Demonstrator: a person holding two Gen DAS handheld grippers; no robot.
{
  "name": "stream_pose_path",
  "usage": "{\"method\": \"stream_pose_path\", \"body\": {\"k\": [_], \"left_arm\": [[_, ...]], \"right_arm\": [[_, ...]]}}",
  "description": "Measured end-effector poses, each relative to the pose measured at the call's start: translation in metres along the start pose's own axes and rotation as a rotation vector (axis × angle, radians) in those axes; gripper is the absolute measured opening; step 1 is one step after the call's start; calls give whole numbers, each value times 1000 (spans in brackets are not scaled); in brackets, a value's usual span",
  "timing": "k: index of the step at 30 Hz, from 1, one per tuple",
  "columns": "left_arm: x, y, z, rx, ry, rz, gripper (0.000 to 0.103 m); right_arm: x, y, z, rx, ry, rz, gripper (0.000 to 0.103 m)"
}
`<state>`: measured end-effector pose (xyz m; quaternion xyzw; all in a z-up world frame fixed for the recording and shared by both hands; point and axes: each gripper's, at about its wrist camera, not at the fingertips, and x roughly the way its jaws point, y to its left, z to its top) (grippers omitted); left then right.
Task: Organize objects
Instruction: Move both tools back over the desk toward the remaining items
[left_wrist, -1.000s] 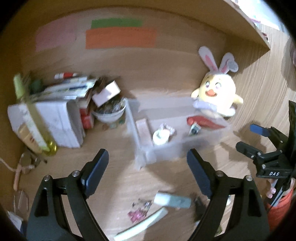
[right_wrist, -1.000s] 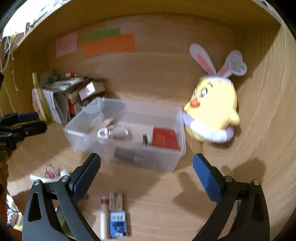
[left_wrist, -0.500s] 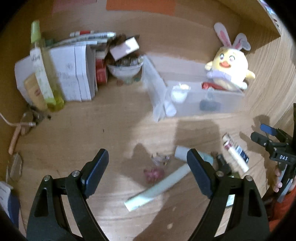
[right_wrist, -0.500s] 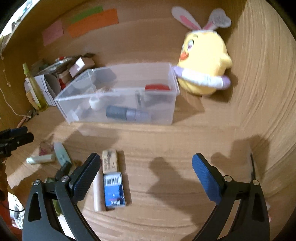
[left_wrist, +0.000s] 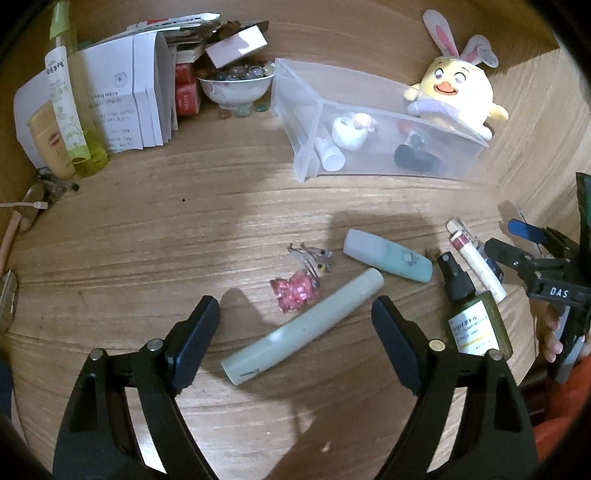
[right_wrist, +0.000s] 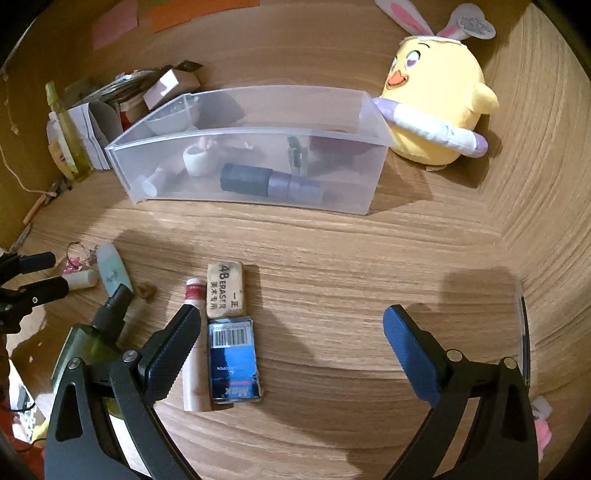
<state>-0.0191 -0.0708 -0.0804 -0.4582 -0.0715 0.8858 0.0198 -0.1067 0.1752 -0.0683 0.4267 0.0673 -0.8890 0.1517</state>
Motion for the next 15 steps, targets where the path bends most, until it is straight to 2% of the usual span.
{"method": "stream_pose_path", "body": {"k": [4,8,15], "left_arm": [[1,-3,-1,16,5,0,69],[0,-8,-1,28,14,-30,58],[-2,-20,-4,54,31,-57,48]], "right_arm": [[1,-2,-5,8,17,3,94],[3,0,-9,-2,33,10,91],[5,7,-14,-32,50,20,89]]}}
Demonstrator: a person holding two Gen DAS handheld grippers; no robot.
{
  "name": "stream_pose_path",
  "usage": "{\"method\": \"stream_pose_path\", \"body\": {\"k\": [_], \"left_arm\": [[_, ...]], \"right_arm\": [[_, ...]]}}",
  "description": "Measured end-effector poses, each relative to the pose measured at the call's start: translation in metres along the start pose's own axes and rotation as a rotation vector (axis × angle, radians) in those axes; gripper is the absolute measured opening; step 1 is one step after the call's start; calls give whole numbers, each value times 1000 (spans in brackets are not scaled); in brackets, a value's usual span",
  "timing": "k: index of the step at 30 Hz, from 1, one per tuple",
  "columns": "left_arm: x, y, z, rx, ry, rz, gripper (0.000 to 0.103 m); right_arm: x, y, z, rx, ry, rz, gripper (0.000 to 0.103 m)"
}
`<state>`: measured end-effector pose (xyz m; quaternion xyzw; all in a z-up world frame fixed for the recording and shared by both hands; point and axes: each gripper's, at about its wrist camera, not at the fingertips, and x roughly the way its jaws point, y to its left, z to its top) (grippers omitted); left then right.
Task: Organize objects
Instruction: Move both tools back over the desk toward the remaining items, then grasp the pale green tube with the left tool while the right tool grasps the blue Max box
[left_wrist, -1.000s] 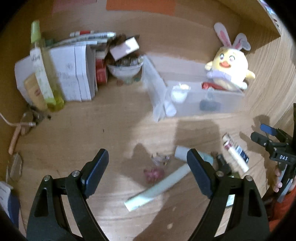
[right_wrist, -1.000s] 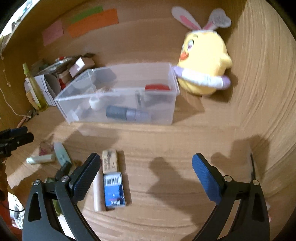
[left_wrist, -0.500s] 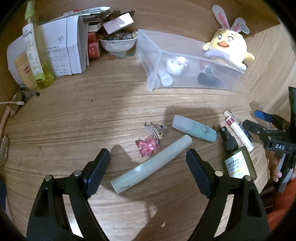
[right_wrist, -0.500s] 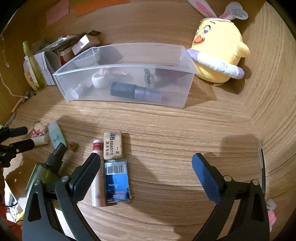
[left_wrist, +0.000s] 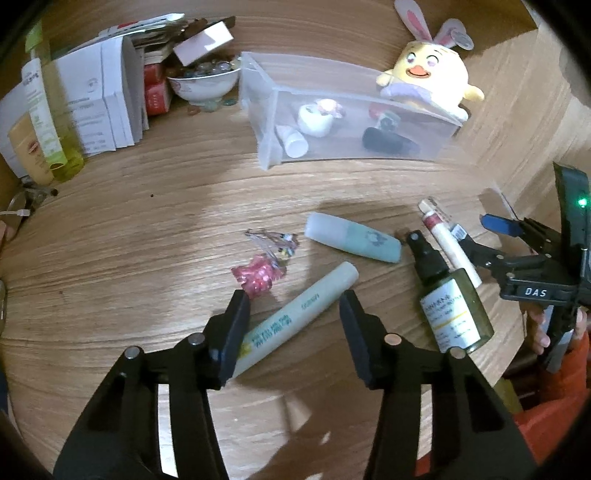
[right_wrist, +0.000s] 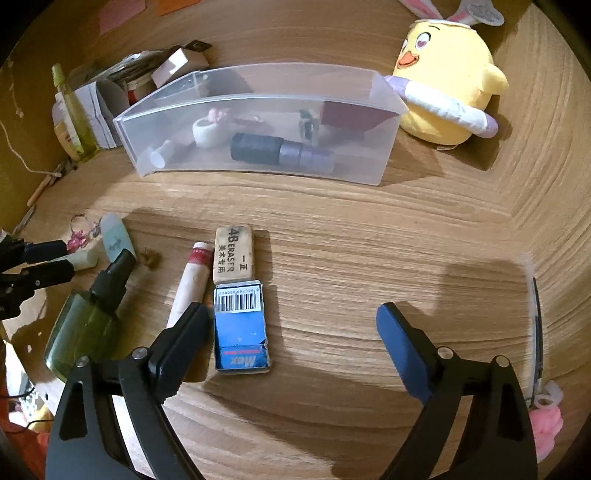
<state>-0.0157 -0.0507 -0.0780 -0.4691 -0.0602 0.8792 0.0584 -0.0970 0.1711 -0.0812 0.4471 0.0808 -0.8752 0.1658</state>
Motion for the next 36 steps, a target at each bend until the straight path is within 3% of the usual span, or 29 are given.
{"method": "stream_pose_path", "body": {"k": [9,12,15,18,26,36], "left_arm": [[3,-12,-1,64,-6,10,37],[2,-15,-2,96,-5,29,30],[1,-15,-3,107,8,38,15],[0,-17,-5,116,10,34,15],[-3,-19,-1,88,-23,28,15],[-26,-18,21,48,-137,2,15]], "right_arm": [[-5,6,-3,-33,-27,0,60],[-6,8,-2,-35,-35,1,50],[-7,9,-2,-38,-41,4,36],[-7,10,-3,-35,-45,2,25],[-11,8,-4,-11,-56,2,25],[-36,-4,7,24,-139,2,25]]}}
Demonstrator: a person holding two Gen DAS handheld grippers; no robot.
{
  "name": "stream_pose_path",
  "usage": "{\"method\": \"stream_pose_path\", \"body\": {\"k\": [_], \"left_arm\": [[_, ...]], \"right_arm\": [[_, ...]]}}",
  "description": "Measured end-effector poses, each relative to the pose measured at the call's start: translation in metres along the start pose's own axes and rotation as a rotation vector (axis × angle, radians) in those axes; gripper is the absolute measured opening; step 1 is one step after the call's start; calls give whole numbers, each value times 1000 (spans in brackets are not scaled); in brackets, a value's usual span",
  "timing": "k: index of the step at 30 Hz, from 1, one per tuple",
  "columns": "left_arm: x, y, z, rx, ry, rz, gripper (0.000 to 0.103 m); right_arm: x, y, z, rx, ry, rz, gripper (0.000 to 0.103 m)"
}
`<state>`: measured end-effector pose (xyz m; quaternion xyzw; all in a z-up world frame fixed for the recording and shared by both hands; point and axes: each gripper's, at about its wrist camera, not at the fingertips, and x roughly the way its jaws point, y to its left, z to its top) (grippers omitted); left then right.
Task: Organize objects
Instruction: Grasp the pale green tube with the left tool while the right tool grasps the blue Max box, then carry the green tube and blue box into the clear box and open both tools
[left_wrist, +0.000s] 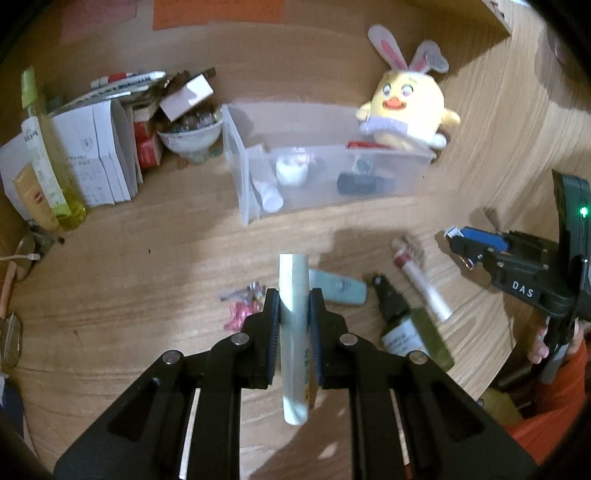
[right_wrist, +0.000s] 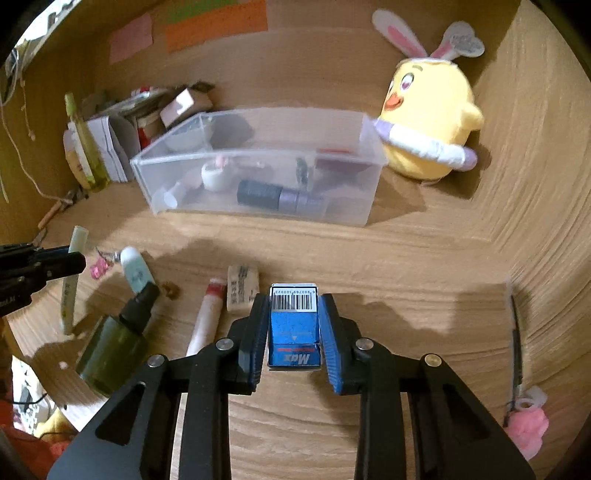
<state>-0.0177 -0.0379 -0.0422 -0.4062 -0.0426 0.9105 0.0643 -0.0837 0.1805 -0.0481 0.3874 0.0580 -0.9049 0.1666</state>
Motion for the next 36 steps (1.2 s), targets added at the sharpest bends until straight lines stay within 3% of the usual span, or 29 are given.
{"method": "stream_pose_path", "body": {"k": [9,19,36], "left_arm": [[-14,0,15,-34,-69,-37,15],[-36,1,41,-44,-182,-30,15],[-45,-1,90,-56,-302,-14,15]], "right_arm": [[-14,-3,17,15,-71,9,25],[-25,2,39,1,-145,32,25],[-34,10,81,-36,-257,55,25]]}}
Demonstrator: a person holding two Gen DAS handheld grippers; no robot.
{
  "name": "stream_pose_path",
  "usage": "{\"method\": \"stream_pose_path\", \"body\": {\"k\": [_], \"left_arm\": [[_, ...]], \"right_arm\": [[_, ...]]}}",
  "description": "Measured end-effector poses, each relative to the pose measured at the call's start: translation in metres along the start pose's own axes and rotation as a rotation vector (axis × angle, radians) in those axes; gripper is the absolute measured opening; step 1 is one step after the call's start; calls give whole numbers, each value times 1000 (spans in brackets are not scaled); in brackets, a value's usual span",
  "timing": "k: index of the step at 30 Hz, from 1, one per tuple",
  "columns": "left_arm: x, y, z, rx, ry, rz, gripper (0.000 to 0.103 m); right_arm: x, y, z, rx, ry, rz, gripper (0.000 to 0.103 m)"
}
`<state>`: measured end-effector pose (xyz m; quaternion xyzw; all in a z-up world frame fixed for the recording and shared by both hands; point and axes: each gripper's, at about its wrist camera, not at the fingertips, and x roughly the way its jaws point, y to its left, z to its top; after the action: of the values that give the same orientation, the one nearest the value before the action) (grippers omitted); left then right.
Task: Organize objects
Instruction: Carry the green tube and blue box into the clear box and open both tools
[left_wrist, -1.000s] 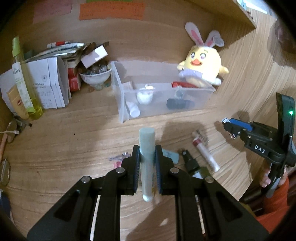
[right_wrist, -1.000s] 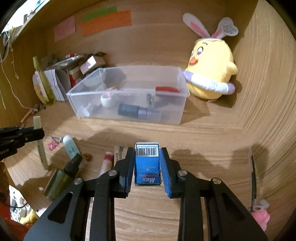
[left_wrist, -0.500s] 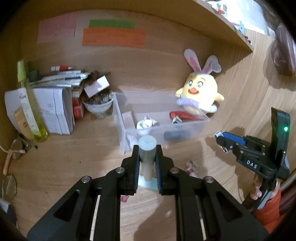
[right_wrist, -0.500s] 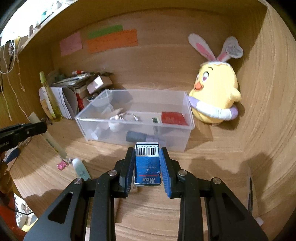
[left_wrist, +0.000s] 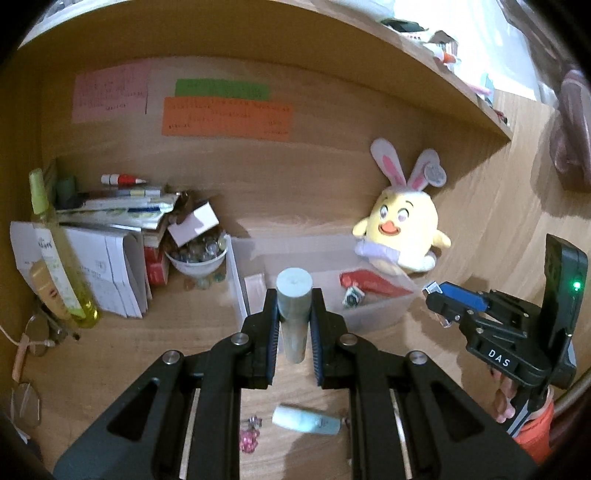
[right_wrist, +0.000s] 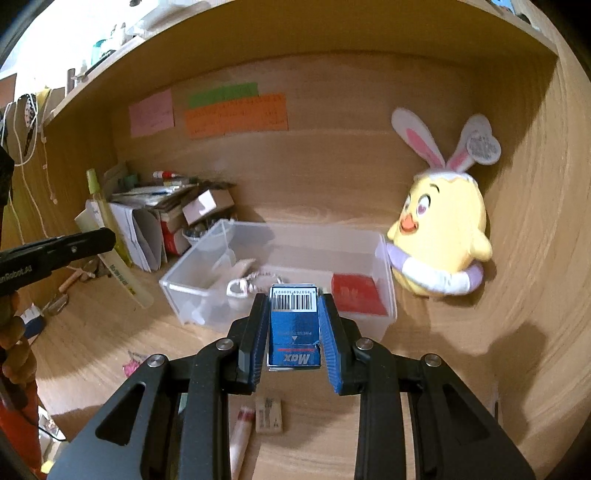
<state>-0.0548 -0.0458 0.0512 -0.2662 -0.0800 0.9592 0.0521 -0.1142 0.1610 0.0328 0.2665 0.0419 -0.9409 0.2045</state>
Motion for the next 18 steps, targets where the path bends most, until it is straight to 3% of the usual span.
{"method": "stream_pose_path", "body": {"k": [7,10,18], "left_arm": [[8,0,17,-5,-27,26,15],[14,-3,23,11,-46,74,15],[45,-6,31,13,-9,84,15]], "right_arm": [[7,-1,21,-15,-31,14,25],[7,-1,30,-25,-49,23,25],[15,3,54,-58,-85,17,25]]}}
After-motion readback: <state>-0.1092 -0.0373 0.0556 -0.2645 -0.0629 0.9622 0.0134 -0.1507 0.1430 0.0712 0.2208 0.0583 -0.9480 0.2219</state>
